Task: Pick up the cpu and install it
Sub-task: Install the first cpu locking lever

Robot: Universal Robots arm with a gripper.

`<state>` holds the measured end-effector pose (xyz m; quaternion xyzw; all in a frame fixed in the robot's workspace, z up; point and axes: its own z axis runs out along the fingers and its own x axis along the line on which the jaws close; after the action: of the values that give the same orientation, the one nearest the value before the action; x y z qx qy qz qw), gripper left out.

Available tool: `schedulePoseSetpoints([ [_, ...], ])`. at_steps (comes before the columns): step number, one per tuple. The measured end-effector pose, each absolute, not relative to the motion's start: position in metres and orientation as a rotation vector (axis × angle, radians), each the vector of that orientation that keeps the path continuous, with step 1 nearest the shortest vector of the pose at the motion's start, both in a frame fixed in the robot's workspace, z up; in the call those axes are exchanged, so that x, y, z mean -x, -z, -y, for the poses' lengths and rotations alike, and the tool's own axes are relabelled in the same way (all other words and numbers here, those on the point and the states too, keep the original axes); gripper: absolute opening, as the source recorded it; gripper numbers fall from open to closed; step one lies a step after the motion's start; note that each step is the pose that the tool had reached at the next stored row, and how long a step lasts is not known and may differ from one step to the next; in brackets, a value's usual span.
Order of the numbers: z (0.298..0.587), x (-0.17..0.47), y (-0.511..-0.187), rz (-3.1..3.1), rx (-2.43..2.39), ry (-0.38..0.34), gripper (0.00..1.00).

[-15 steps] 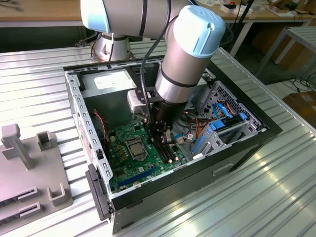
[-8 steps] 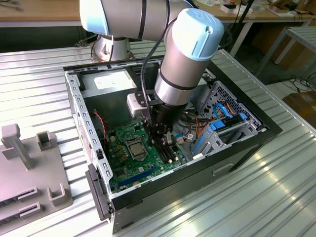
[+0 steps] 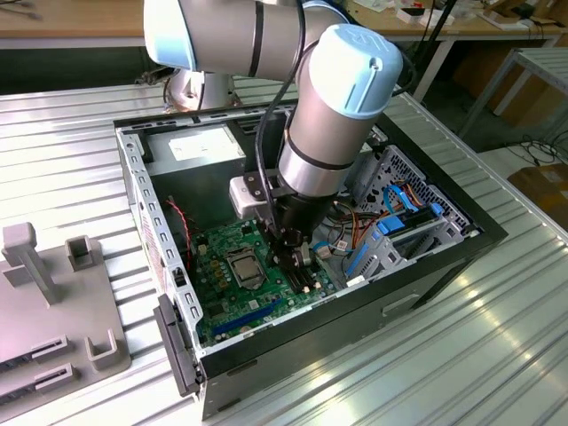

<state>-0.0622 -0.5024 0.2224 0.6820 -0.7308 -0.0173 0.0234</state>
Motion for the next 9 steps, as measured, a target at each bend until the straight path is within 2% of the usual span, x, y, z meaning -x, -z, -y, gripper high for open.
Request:
schedulePoseSetpoints([
  [9, 0.5024, 0.0640, -0.2179, 2.227, -2.155, 0.045, 0.11],
])
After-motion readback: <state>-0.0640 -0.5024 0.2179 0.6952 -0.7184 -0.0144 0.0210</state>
